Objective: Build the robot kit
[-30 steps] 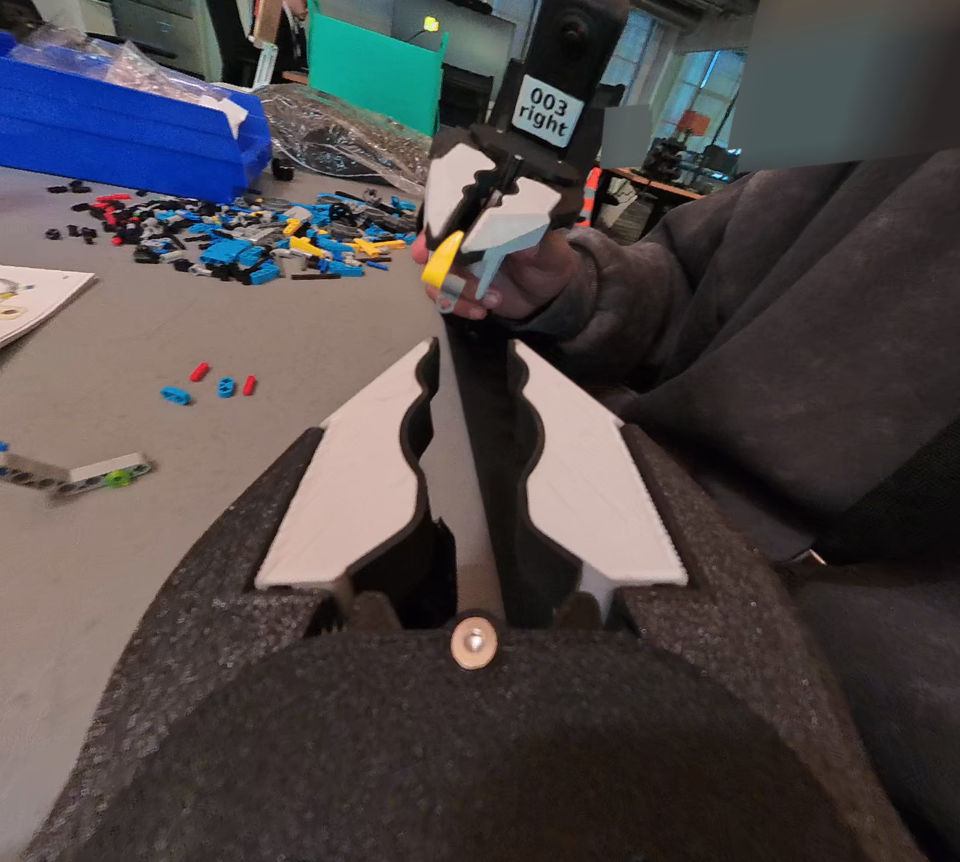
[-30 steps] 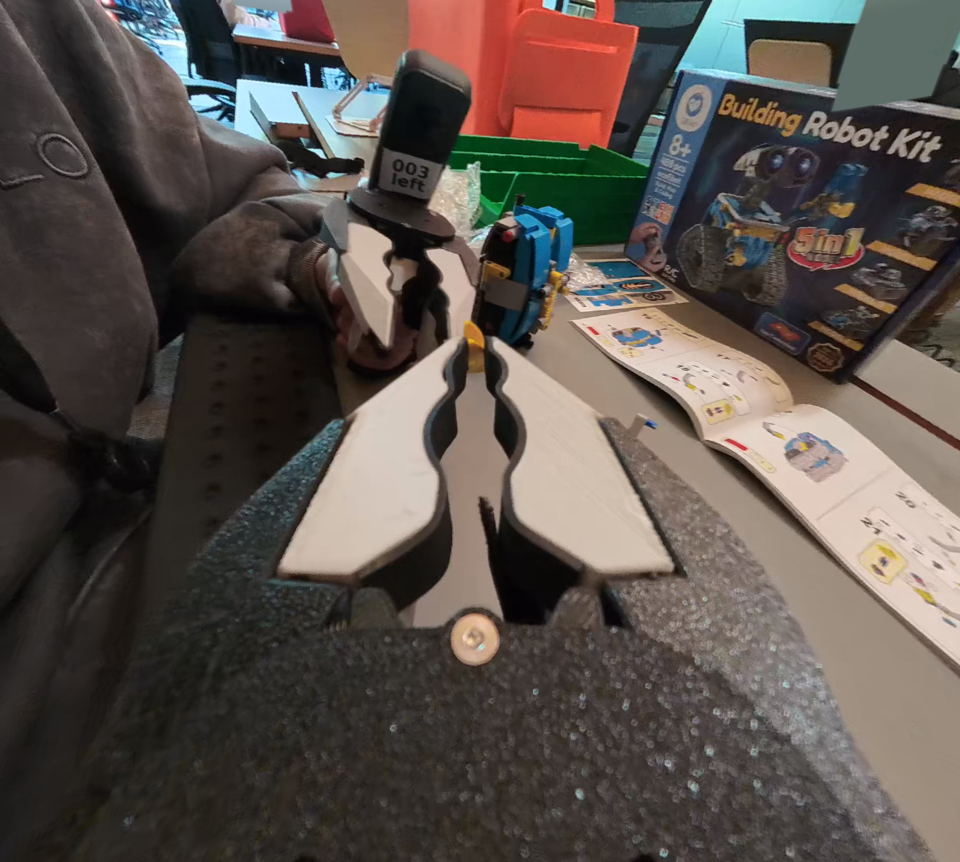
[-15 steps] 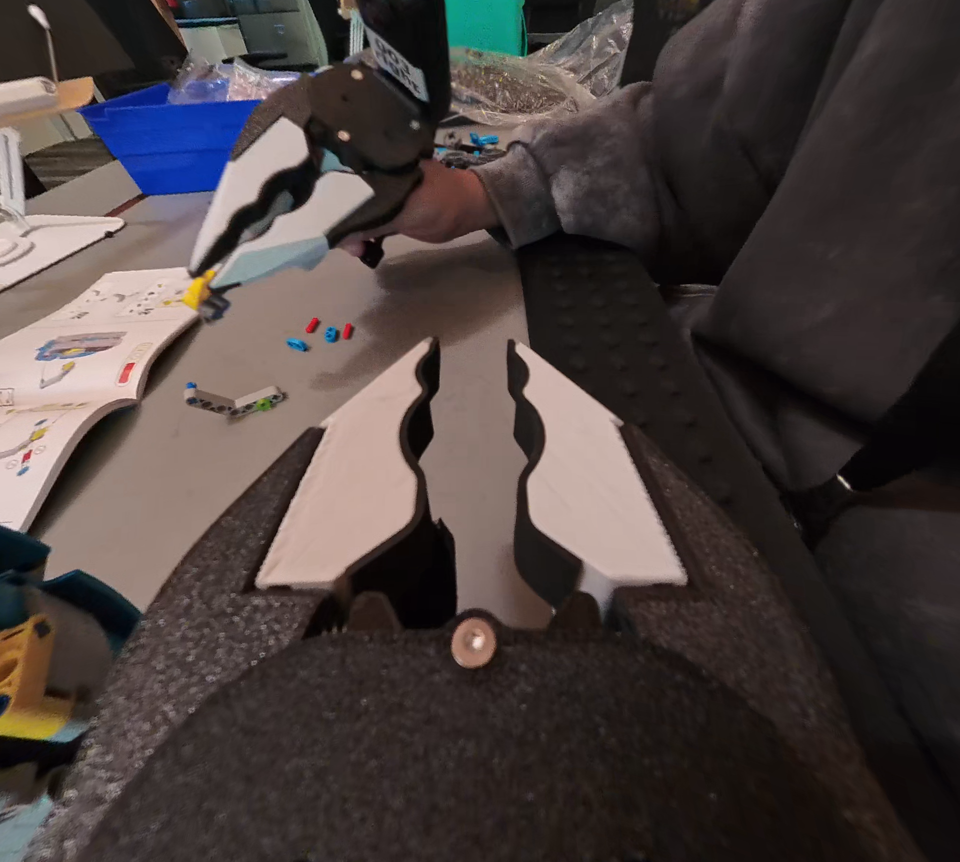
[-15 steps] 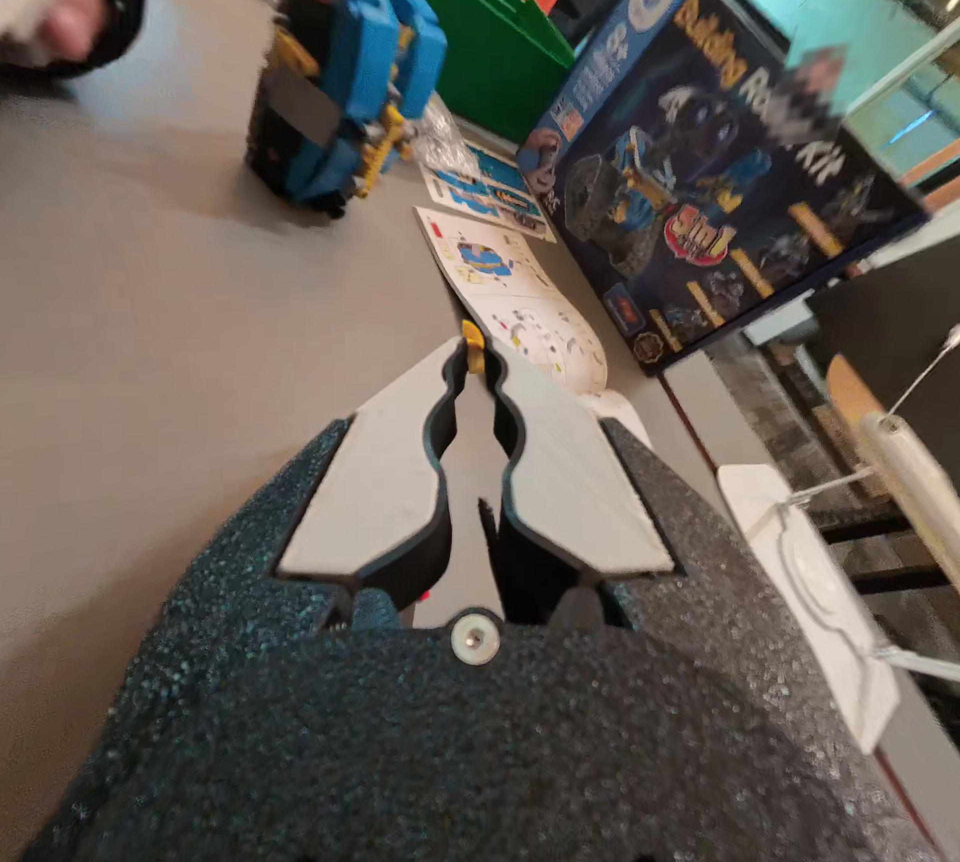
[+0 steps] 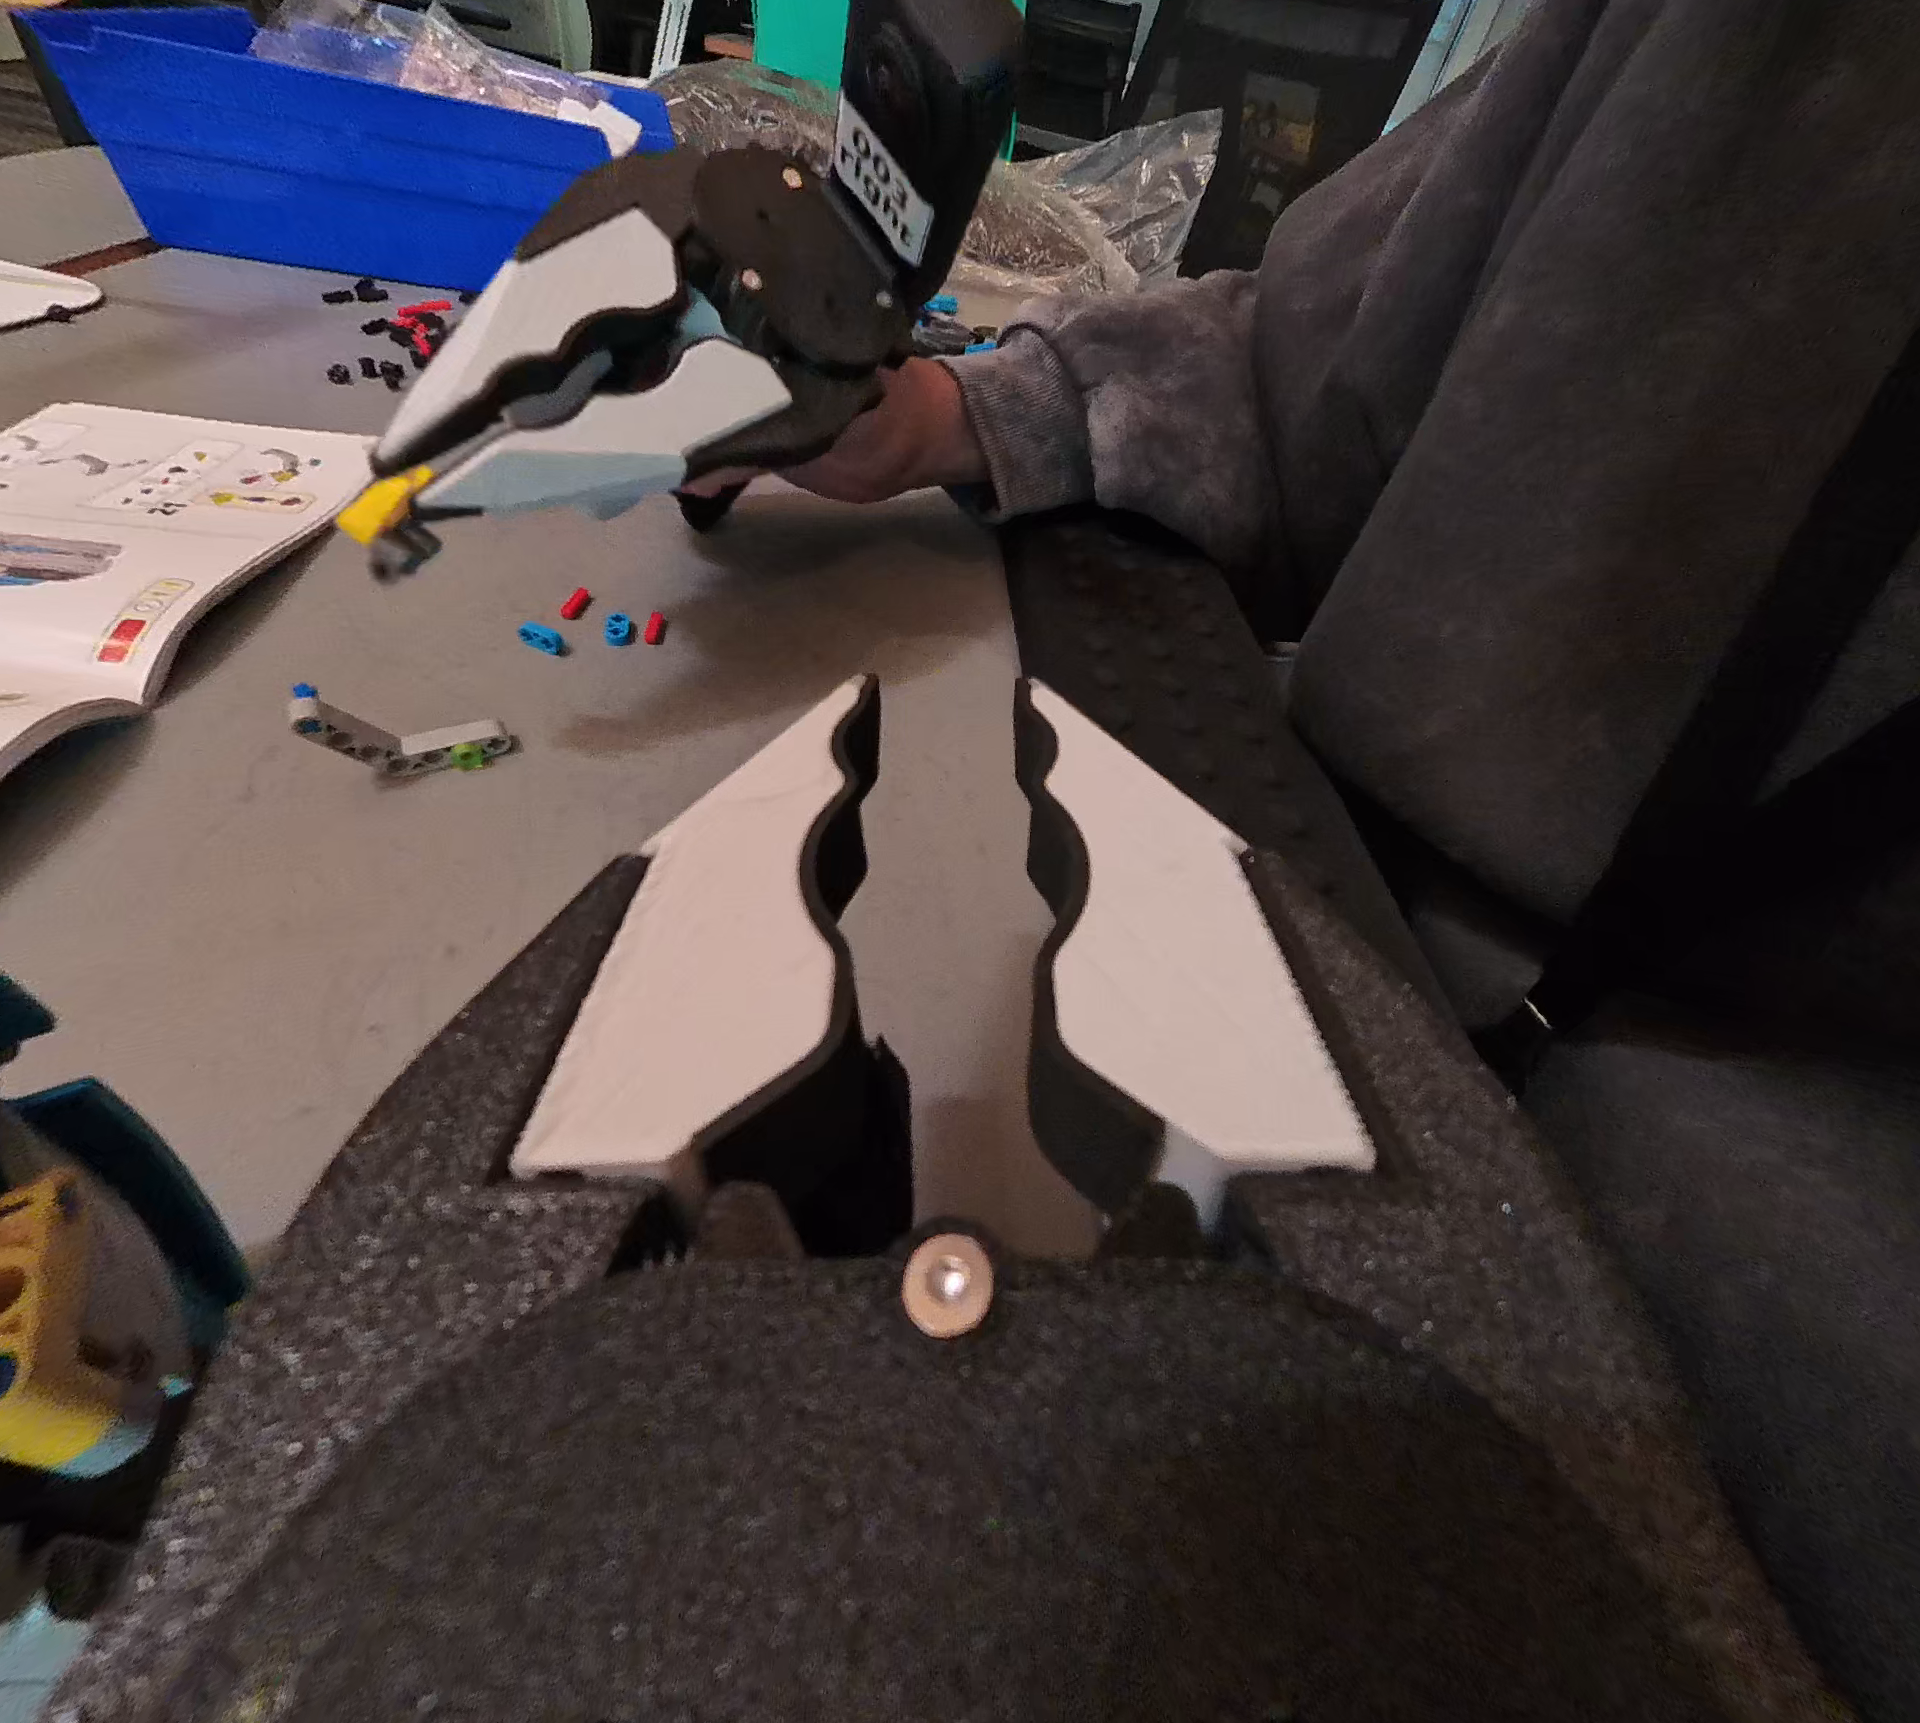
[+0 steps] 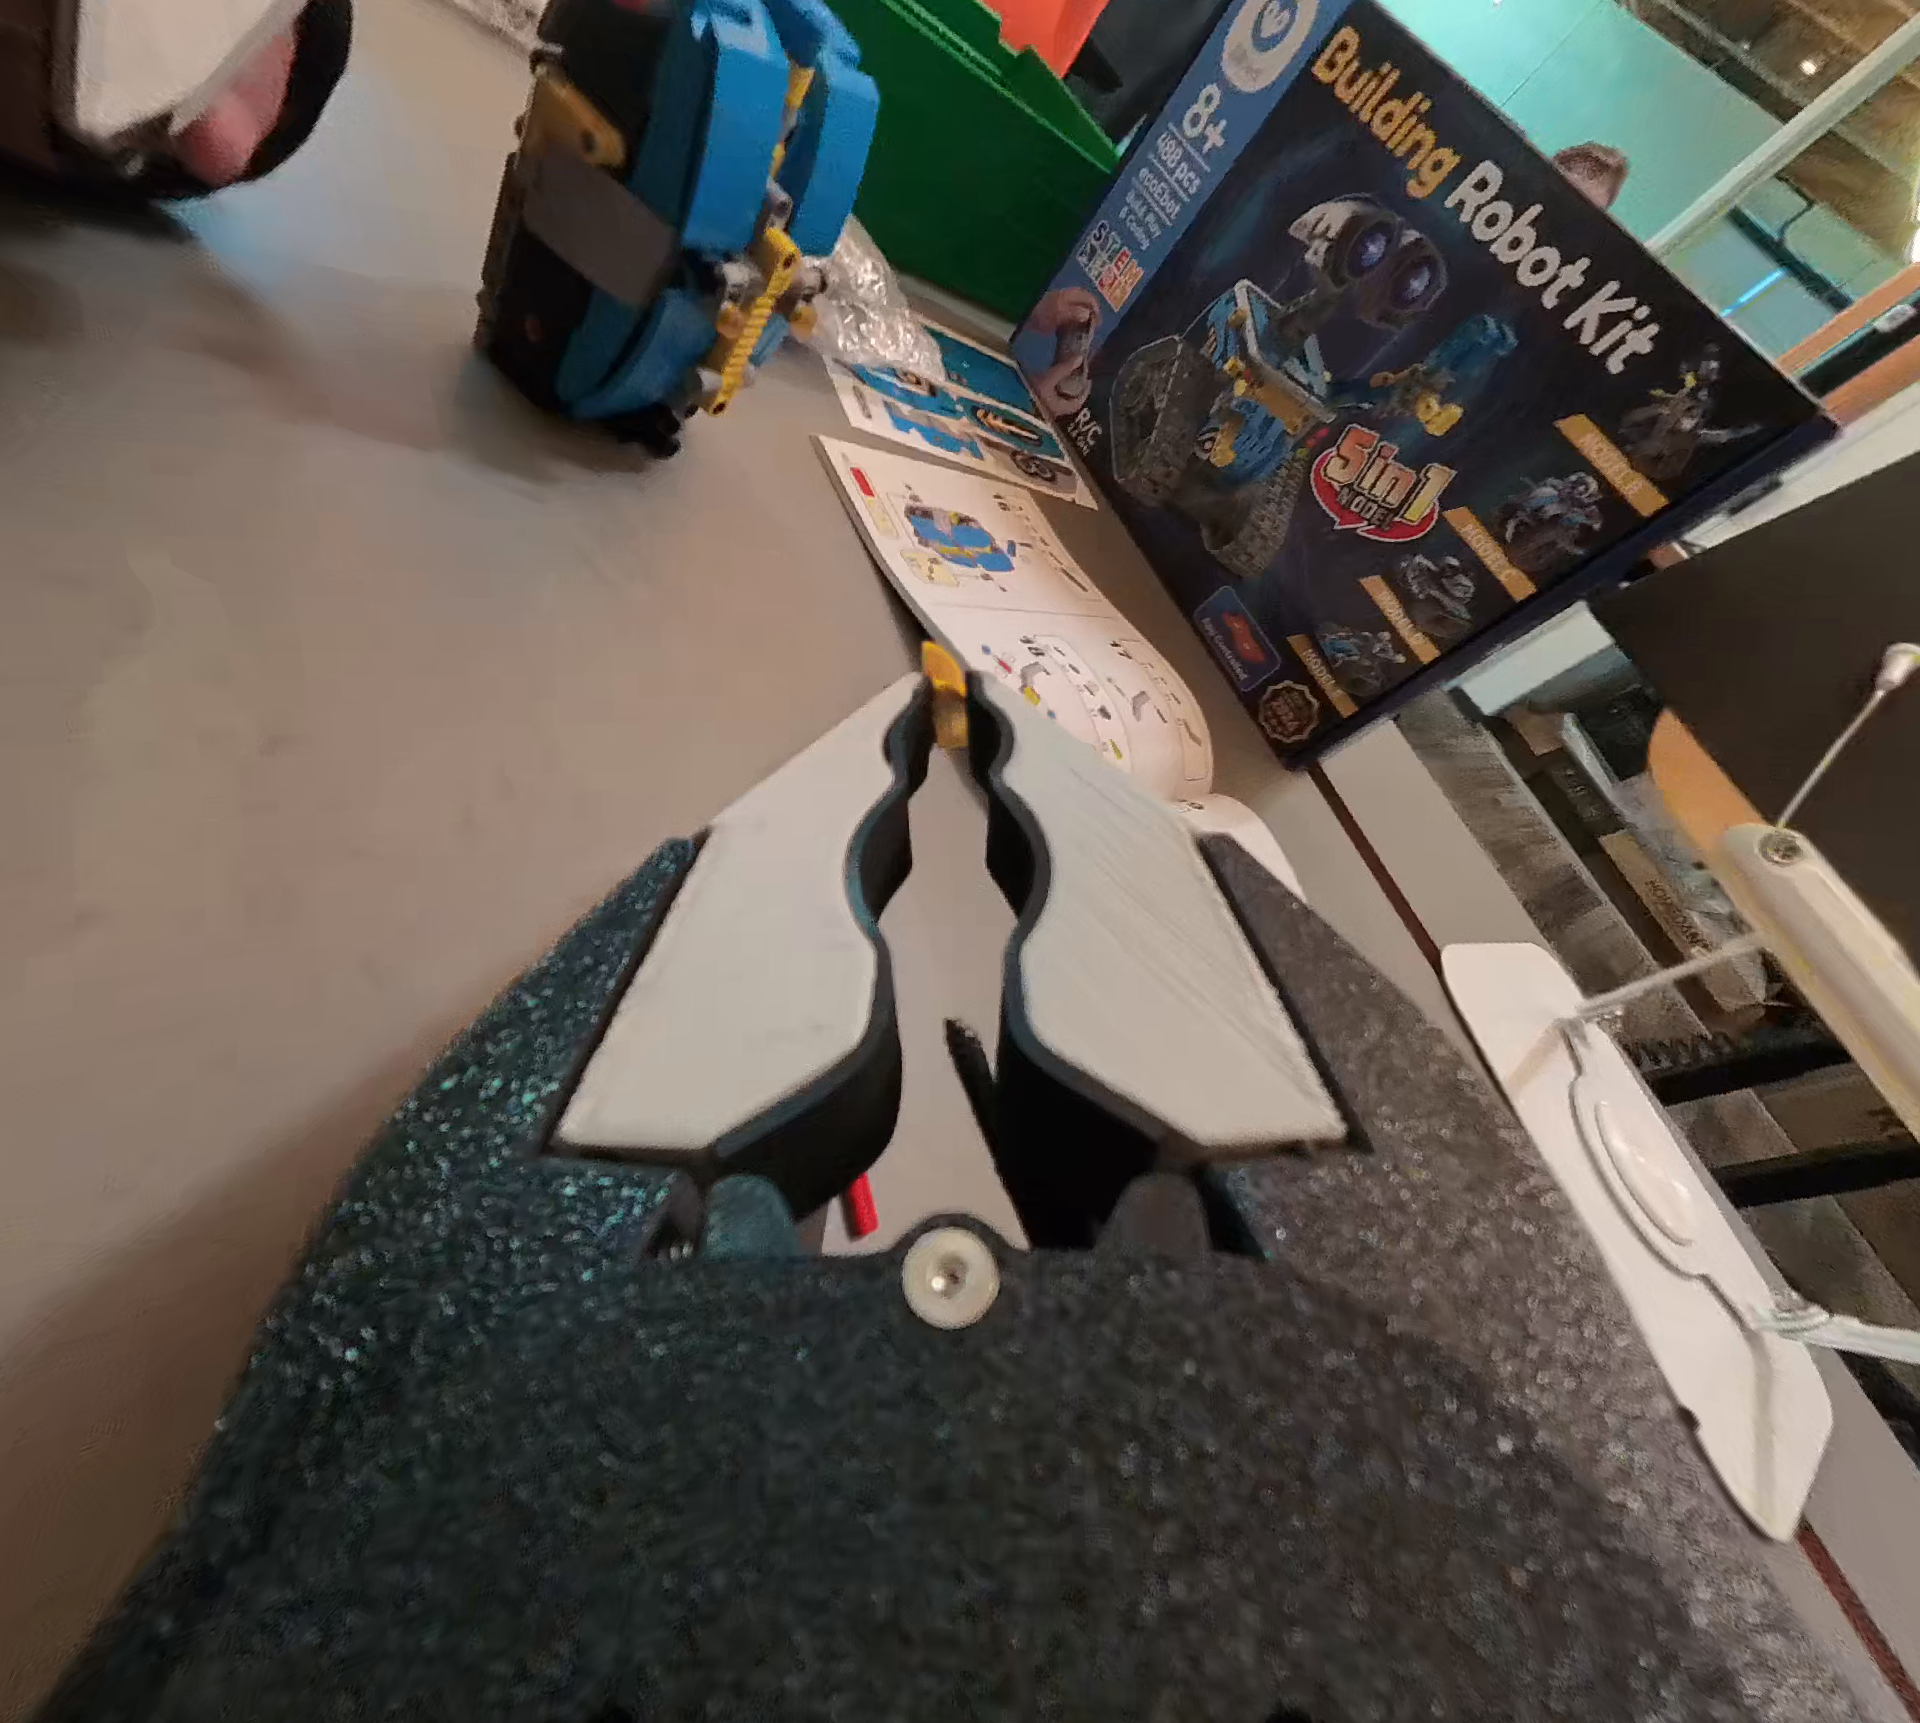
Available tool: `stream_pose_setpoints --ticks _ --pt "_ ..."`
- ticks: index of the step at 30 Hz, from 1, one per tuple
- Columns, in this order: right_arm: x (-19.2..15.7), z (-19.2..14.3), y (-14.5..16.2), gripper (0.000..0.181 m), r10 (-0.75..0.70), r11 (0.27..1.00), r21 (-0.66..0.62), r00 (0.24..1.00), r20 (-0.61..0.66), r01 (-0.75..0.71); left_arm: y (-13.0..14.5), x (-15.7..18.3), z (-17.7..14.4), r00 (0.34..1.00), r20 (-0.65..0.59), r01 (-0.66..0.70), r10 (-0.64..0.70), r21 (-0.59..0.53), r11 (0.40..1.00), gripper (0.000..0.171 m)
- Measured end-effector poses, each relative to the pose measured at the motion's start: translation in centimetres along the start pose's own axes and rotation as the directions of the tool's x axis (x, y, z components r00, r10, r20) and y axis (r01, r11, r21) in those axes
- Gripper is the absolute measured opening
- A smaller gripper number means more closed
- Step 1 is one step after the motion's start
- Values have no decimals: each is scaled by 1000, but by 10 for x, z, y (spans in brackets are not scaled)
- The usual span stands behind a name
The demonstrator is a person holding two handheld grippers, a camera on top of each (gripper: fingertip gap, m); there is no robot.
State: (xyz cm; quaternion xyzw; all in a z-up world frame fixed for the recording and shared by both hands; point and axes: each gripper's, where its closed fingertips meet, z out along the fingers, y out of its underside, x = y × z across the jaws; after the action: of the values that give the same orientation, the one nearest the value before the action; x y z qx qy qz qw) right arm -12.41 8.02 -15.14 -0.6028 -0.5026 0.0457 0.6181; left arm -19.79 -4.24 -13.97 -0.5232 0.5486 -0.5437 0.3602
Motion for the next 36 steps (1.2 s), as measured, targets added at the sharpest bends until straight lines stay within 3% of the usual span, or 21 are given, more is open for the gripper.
stream_pose_setpoints --ticks 7,10,15,20,30,36 --pt "16 -5 -1 5 155 987 39 988 -4 -155 5 10 6 999 -12 -39 39 -32 999 25" --pt "14 -4 4 6 148 989 10 989 4 -148 4 10 6 999 -10 -42 41 -26 999 25" --pt "-18 1 10 6 -45 997 -53 995 90 50 6 12 6 998 -9 -60 60 -35 998 25" --pt "-58 3 18 6 -273 953 -76 940 205 294 7 12 7 998 -9 -65 65 -43 997 25" --pt "-66 -11 30 6 -267 939 -144 927 264 312 6 11 7 998 -7 -58 58 -38 998 25" --pt "-53 -13 46 6 -350 895 -206 909 226 396 6 11 6 998 -7 -56 56 -37 998 25"
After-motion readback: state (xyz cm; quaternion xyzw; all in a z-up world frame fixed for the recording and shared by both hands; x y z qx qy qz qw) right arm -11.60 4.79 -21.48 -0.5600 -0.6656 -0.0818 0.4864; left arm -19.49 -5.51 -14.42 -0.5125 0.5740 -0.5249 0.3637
